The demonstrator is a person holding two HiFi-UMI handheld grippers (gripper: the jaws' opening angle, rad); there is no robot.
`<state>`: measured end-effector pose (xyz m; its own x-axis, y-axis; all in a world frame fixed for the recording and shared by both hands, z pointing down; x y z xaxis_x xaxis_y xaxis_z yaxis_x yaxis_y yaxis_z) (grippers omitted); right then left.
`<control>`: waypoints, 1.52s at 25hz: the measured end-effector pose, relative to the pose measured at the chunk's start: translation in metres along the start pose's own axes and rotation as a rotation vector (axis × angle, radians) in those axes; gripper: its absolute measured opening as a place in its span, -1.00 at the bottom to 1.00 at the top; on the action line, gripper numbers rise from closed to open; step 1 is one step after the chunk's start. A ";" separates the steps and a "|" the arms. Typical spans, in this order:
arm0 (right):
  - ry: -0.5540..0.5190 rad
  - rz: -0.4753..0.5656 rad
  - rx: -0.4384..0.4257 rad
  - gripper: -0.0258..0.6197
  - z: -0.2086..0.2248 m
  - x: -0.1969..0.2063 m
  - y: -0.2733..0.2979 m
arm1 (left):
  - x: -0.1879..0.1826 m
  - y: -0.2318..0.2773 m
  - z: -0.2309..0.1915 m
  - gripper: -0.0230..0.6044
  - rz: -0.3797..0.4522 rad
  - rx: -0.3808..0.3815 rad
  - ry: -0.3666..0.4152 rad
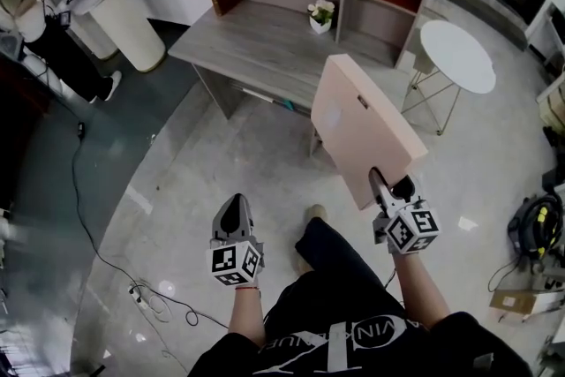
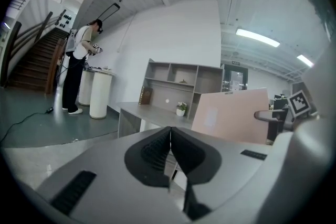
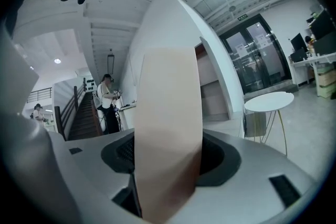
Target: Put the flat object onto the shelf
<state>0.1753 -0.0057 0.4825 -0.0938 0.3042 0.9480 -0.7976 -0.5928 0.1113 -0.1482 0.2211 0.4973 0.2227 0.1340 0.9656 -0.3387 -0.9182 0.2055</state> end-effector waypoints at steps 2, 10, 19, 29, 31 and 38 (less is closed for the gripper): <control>0.046 0.011 0.013 -0.02 0.006 0.002 0.010 | -0.001 0.014 -0.001 -0.91 -0.005 0.007 0.002; 0.319 0.082 0.082 -0.02 0.033 0.001 0.061 | -0.022 0.094 -0.002 -0.91 -0.018 0.068 0.028; 0.555 0.168 0.181 -0.02 0.073 -0.013 0.121 | -0.064 0.188 -0.001 -0.91 0.006 0.151 0.066; 0.672 0.191 0.211 -0.02 0.098 -0.017 0.167 | -0.073 0.253 0.008 -0.91 -0.028 0.189 0.068; 0.709 0.198 0.214 -0.02 0.102 -0.016 0.174 | -0.080 0.263 0.009 -0.91 -0.019 0.193 0.075; 0.842 0.232 0.249 -0.02 0.108 -0.009 0.189 | -0.087 0.283 0.012 -0.91 -0.045 0.217 0.097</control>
<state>0.0894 -0.2011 0.5267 -0.7186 0.5434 0.4340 -0.5617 -0.8215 0.0985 -0.2524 -0.0552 0.4691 0.1410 0.2016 0.9693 -0.1238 -0.9678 0.2193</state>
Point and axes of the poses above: the fingertips, and each gripper's own axes: y forward along the fingers, z to its right, x out of its underside, the point moved 10 cm from there along -y, backward along the fingers, and after that the axes turned 3 degrees about -x, right-handed, at the moved point
